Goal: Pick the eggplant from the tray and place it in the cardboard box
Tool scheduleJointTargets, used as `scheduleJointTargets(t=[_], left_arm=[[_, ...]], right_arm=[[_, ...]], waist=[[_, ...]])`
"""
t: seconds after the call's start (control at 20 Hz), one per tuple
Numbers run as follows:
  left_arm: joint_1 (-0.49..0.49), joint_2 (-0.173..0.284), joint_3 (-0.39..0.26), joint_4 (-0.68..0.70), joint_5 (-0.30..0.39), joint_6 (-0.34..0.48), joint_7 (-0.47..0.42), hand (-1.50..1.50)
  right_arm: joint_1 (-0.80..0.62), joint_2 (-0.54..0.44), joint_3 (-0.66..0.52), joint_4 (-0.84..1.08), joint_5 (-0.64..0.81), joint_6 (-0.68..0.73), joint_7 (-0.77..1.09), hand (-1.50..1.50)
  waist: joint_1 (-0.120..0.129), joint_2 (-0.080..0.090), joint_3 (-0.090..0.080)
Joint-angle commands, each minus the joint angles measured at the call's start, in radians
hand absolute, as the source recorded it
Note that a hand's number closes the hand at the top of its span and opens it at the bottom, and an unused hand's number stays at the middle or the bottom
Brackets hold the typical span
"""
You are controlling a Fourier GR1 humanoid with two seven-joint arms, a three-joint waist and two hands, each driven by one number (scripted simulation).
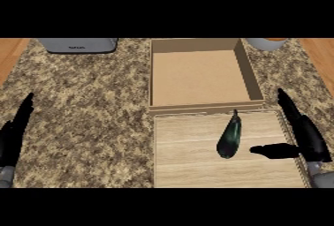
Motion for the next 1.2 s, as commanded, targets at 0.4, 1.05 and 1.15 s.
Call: scheduleJointTargets(t=[0.4, 1.05, 1.15], left_arm=[[-0.088, -0.043, 0.038, 0.074, -0.046, -0.007, 0.036, 0.0], [-0.102, -0.075, 0.033, 0.065, -0.064, -0.018, 0.032, 0.0], [-0.076, -0.079, 0.053, 0.101, -0.059, -0.037, -0.014, 0.0]], right_arm=[[0.192, -0.023, -0.044, -0.043, 0.094, 0.002, -0.279, -1.5], [-0.04, -0.287, 0.143, -0.123, 0.262, 0.384, 0.262, -1.5], [-0.085, -0.249, 0.154, -0.147, 0.242, 0.444, 0.344, -1.5]], waist=[[0.01, -0.004, 0.007], [0.033, -0.001, 0.006], [0.029, -0.002, 0.006]])
